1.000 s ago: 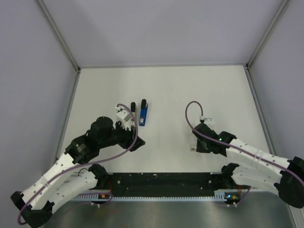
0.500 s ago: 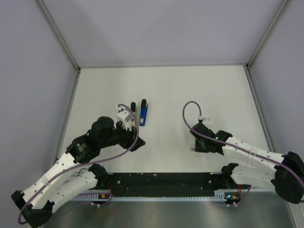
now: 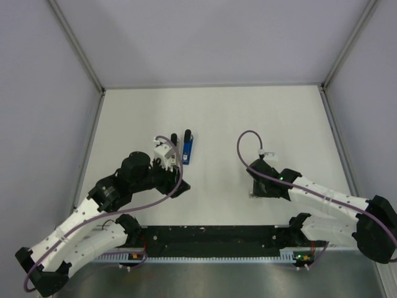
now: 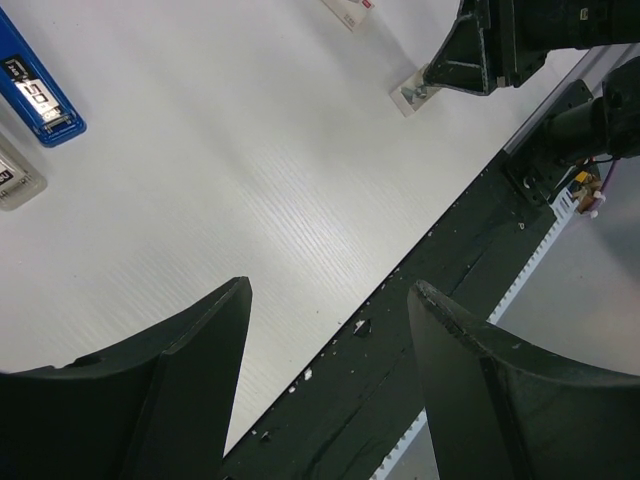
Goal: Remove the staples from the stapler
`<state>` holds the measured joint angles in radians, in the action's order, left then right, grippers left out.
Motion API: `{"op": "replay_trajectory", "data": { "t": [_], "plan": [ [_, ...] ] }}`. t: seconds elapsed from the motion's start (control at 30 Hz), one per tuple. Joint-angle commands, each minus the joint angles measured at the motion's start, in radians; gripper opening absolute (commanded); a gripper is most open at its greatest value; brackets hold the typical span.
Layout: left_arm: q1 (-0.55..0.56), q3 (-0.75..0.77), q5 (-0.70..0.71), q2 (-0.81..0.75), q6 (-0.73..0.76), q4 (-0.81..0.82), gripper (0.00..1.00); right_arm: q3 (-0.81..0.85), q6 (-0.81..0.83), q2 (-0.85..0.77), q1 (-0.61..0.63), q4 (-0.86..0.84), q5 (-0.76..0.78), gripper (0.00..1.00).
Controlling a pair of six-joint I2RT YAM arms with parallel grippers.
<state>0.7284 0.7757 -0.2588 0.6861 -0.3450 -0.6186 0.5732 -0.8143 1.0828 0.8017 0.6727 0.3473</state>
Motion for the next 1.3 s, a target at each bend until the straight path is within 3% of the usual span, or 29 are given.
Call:
{"op": "replay_trajectory", "data": {
  "t": [0.0, 0.33, 0.67, 0.93, 1.1, 1.27],
  "plan": [
    [0.003, 0.011, -0.020, 0.007, 0.014, 0.063, 0.70, 0.114, 0.032, -0.017, -0.009, -0.021, 0.061, 0.34],
    [0.003, -0.006, -0.048, 0.042, 0.008, 0.138, 0.70, 0.237, 0.128, 0.063, -0.077, -0.031, 0.104, 0.45],
    [0.003, 0.002, -0.056, 0.202, -0.034, 0.284, 0.70, 0.255, 0.167, 0.196, -0.231, -0.182, 0.047, 0.51],
    [0.003, -0.003, -0.079, 0.222, -0.048, 0.301, 0.70, 0.260, 0.175, 0.305, -0.370, -0.291, 0.009, 0.49],
    [0.005, -0.006, -0.074, 0.227, -0.032, 0.287, 0.70, 0.269, 0.191, 0.338, -0.383, -0.367, -0.059, 0.51],
    [0.003, -0.007, -0.074, 0.227, -0.023, 0.280, 0.70, 0.283, 0.260, 0.367, -0.383, -0.417, -0.148, 0.61]
  ]
}}
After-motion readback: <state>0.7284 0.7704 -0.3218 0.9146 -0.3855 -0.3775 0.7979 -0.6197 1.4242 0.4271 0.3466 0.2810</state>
